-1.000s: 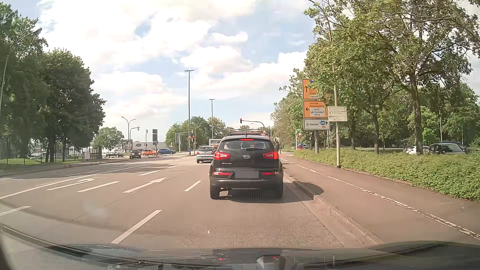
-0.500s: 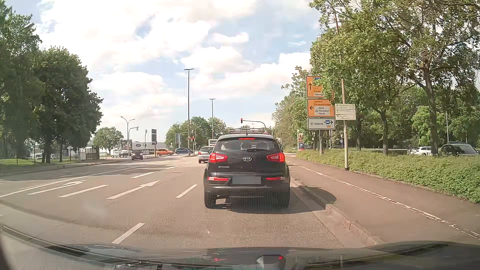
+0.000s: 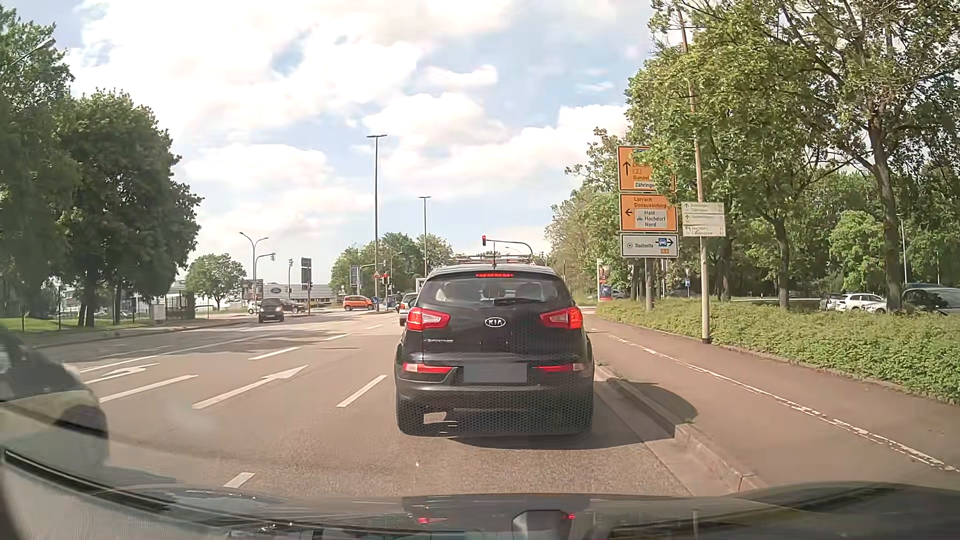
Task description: Follow the waypoints while adhering to traffic rules and regulations
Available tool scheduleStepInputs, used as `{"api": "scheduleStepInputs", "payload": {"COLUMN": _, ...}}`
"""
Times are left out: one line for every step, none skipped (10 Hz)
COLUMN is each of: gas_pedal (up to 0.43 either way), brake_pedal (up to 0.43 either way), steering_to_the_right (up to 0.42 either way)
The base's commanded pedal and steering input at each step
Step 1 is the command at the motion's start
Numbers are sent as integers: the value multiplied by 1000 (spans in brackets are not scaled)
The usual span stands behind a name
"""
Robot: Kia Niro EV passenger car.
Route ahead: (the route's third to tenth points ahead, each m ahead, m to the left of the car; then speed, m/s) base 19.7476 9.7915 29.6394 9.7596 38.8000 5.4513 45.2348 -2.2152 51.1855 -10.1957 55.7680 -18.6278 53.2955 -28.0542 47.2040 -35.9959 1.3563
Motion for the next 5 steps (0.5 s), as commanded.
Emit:
{"api": "scheduleStepInputs", "payload": {"gas_pedal": 0, "brake_pedal": 159, "steering_to_the_right": -11}}
{"api": "scheduleStepInputs", "payload": {"gas_pedal": 0, "brake_pedal": 152, "steering_to_the_right": -11}}
{"api": "scheduleStepInputs", "payload": {"gas_pedal": 0, "brake_pedal": 140, "steering_to_the_right": -11}}
{"api": "scheduleStepInputs", "payload": {"gas_pedal": 0, "brake_pedal": 134, "steering_to_the_right": -10}}
{"api": "scheduleStepInputs", "payload": {"gas_pedal": 0, "brake_pedal": 116, "steering_to_the_right": -9}}
